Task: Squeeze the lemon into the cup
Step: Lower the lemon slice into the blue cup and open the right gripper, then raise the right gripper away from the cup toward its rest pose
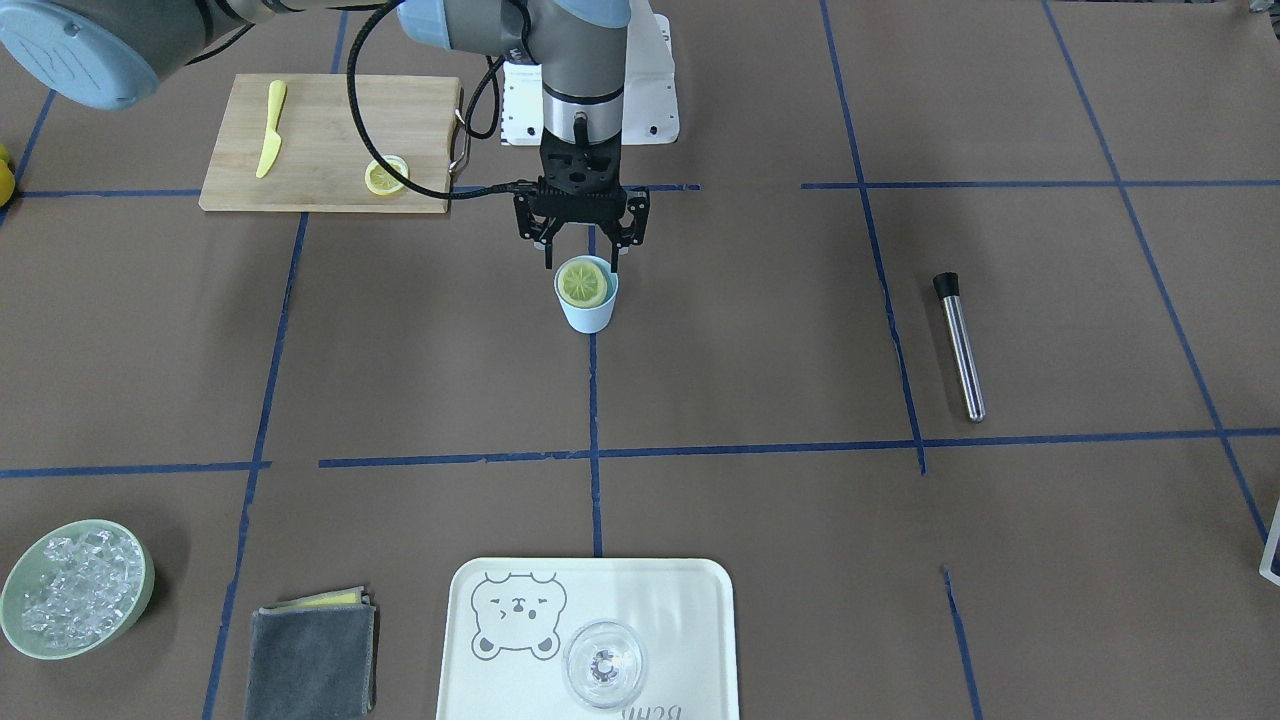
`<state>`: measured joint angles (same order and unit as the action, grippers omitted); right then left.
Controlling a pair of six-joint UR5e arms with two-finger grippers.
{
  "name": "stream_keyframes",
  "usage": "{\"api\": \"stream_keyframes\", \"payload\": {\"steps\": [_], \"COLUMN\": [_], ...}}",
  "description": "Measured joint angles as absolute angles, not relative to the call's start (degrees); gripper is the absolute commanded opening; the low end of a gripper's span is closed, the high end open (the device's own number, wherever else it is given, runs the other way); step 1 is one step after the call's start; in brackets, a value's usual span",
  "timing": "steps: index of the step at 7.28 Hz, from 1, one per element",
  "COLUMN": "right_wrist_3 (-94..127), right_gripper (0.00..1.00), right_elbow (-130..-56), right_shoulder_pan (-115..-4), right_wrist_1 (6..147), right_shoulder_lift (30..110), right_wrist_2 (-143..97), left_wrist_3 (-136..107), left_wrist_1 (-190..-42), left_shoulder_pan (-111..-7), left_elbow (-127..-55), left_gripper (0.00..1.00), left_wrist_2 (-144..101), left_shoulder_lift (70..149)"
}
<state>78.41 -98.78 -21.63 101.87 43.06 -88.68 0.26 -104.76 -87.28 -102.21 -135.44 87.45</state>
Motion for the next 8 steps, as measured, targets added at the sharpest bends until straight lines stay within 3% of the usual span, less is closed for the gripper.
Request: {"api": "stream_keyframes", "payload": {"steps": [3, 8], "right_wrist_3": [73.8, 33.0], "right_gripper": [1.00, 1.00], "right_elbow": [-99.4, -103.2], "right_shoulder_pan": [-24.2, -52.8], "right_wrist_1": [101.8, 100.3], "right_shoulder_lift": [43.4, 57.0], "right_wrist_2": [-90.4, -115.1], "left_wrist_3": [0.2, -0.3], "left_wrist_1": [-104.8, -119.7], "left_shoulder_pan": [-87.1, -86.7], "left_elbow": [-102.3, -99.0], "left_gripper": [1.00, 1.00], "left_wrist_2": [-135.2, -136.6], "left_shoulder_lift": [88.4, 93.2]}}
